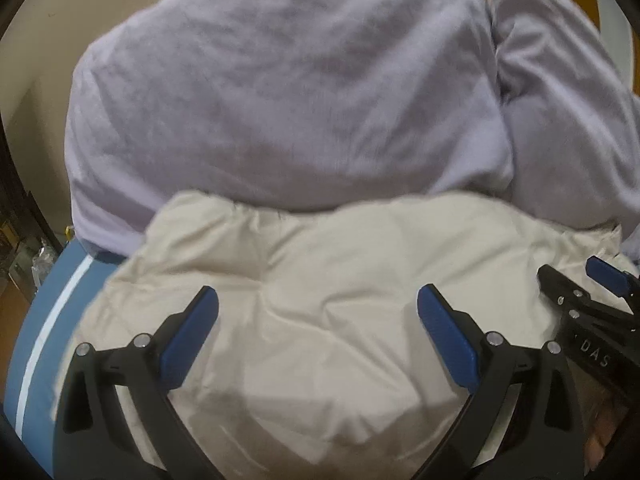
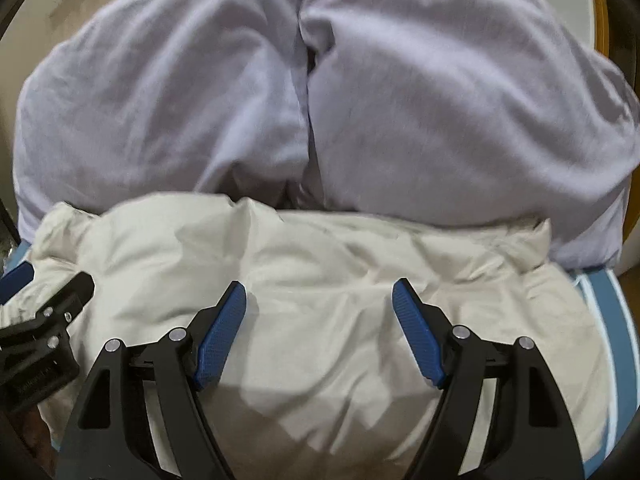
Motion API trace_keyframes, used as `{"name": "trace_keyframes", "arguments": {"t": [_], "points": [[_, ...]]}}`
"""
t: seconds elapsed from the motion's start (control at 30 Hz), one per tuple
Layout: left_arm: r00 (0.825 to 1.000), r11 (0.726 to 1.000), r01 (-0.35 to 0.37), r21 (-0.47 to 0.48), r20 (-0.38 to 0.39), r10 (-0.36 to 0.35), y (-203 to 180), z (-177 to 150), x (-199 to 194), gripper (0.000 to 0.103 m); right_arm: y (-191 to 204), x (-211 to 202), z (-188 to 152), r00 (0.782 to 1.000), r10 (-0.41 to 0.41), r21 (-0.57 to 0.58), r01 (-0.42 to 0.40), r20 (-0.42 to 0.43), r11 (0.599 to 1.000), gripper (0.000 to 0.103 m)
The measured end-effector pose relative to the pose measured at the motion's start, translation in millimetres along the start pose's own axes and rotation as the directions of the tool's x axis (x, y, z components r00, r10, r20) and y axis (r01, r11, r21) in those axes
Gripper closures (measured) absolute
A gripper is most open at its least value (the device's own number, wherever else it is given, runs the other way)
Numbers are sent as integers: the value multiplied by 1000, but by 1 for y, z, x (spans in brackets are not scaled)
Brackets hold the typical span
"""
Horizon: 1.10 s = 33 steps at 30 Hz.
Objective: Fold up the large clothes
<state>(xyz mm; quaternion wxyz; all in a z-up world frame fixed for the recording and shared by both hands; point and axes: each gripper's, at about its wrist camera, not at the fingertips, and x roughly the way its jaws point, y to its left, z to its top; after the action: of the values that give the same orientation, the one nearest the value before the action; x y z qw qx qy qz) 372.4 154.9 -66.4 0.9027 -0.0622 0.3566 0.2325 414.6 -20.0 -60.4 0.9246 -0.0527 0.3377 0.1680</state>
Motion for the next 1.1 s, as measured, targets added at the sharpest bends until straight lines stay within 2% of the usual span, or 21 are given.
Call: {"name": "trace_keyframes", "arguments": {"t": [0.13,0.3,0.53,0.77,0.97,1.1], "points": [[1000,1000,3,-18,-17,-3,2,-9,18,3,-5,19,-7,1000,5,35,-4,-24,999,26],[1000,1000,-20,7,-19,20,-8,-10,29,3,-2,27,-9,1000,-10,38,11,-28,999,26],[999,1000,-5,-6,-33,5,-8,-13,46,2,-1,36,-15,999,-22,45,23,-33,999,25],[999,1000,3,-14,-35,-4,-7,-13,57,2,-12,63,-11,999,-17,57,20,-42,998,23],[999,1000,4,-21,-37,-5,-6,-21,46,2,-19,72,-9,999,5,74,-1,-46,997,23],[999,1000,0,-3,-48,0,4,-24,19,4,-34,54,-12,998,23,87,-18,-53,996,23]]}}
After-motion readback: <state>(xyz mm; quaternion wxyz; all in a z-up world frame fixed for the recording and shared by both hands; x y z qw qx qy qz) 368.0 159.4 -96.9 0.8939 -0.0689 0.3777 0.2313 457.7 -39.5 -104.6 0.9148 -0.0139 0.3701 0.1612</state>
